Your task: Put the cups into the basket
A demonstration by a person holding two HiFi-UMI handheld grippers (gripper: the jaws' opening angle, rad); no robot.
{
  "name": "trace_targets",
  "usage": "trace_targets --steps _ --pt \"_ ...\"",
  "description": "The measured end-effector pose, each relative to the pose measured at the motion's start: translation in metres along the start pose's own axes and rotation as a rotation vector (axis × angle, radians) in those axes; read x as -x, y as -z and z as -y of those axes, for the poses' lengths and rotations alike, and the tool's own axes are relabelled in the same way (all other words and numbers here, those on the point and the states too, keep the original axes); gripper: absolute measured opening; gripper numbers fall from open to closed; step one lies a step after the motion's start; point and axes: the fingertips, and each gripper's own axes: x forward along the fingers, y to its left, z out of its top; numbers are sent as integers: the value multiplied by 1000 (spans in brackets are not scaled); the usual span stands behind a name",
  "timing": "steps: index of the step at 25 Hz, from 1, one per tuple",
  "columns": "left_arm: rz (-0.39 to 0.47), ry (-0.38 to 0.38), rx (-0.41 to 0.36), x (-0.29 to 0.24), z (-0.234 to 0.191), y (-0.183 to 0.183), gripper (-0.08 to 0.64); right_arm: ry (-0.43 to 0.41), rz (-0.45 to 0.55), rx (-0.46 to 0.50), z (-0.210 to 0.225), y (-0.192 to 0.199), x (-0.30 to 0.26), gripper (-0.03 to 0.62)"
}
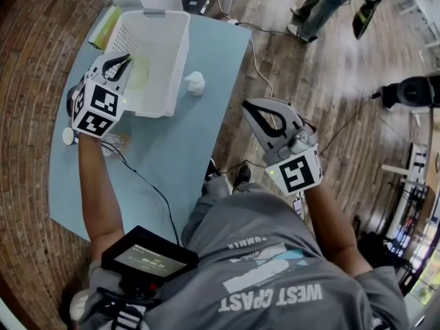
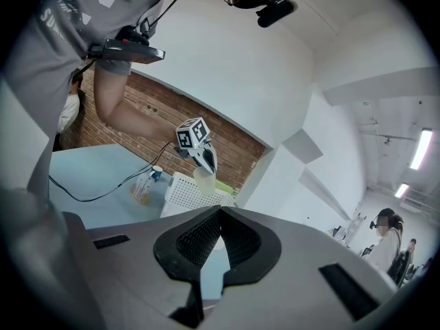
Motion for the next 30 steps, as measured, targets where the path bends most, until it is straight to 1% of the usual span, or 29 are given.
trace_targets --steps 4,10,20,30 --pt "-9 37 -10 -24 -8 4 21 8 -17 -3 2 4 1 6" --pt "-45 90 7 -57 -14 9 21 23 -59 -14 4 16 6 6" --pt "-77 210 108 -124 -4 38 21 60 -145 -36 12 40 20 6" --pt "-135 290 180 -176 -2 62 21 60 -195 -56 19 57 13 6"
